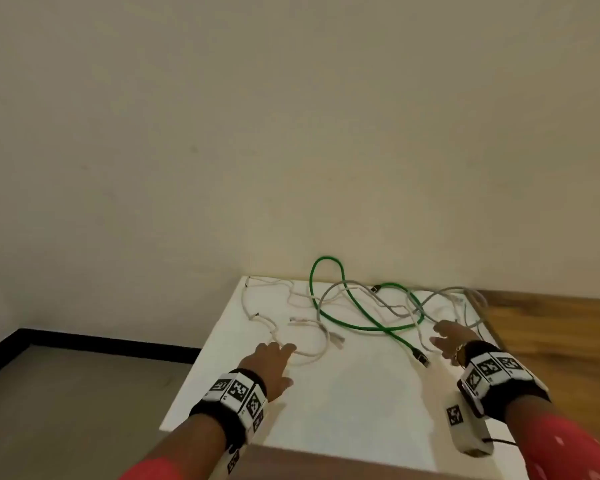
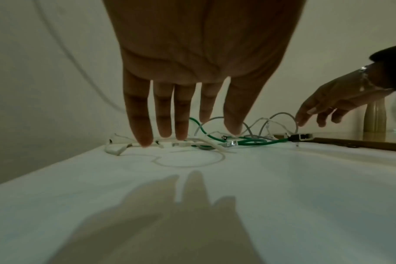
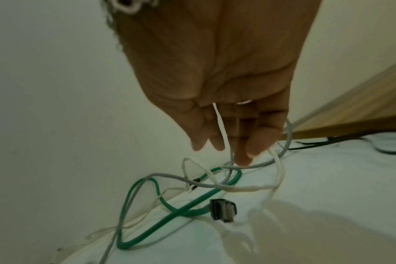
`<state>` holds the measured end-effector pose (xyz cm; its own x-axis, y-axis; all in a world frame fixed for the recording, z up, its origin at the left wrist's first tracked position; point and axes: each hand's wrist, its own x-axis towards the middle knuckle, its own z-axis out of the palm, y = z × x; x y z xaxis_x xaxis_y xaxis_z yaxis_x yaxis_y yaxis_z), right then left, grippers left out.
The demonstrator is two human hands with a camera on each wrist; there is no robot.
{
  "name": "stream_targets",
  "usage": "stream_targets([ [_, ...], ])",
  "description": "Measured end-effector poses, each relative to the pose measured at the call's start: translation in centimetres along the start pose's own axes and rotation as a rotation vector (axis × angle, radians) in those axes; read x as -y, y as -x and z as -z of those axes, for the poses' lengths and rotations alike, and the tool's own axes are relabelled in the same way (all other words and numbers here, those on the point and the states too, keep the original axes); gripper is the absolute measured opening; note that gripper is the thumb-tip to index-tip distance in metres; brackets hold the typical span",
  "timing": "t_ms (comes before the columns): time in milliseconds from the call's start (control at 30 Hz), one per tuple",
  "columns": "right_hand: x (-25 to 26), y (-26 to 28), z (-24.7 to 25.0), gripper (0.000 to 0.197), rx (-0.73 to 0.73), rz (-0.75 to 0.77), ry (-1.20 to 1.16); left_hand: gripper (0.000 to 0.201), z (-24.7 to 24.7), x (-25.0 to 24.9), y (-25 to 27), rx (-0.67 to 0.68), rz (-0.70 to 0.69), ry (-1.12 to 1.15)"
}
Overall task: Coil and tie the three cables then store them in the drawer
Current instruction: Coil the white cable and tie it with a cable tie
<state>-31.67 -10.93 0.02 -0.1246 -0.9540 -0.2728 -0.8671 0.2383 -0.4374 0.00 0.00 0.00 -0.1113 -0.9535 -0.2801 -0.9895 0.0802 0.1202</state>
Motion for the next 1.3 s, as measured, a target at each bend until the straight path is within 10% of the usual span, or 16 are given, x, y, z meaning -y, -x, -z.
stream_targets([
  [100,1.0,-3.0,-0.8,0.049,0.069,-0.010,0.061,0.063,-0.8,0.1,-2.5,0.045,0.002,-0.007],
  [200,1.9,-4.1,-1.3,0.012,0.130,-0.027,-0.037,0.063,-1.8,0.1,-3.5,0.093,0.000,-0.001],
  [467,5.8,-3.0,3.4,0.020,-0.321,0.218,-0.073,0.065,-2.6,0.5,-3.5,0.040,0.011,-0.007],
  [867,10.6,10.1,3.9,0.018,-0.387,0.651,-0.376,0.071,-1.2,1.0,2.6,0.005,-0.024,0.034],
  [1300,7.4,9.0,5.7,0.028,-0.063,0.292,-1.289,0.055,-2.3,1.1,4.6,0.017,-0.092,0.110],
])
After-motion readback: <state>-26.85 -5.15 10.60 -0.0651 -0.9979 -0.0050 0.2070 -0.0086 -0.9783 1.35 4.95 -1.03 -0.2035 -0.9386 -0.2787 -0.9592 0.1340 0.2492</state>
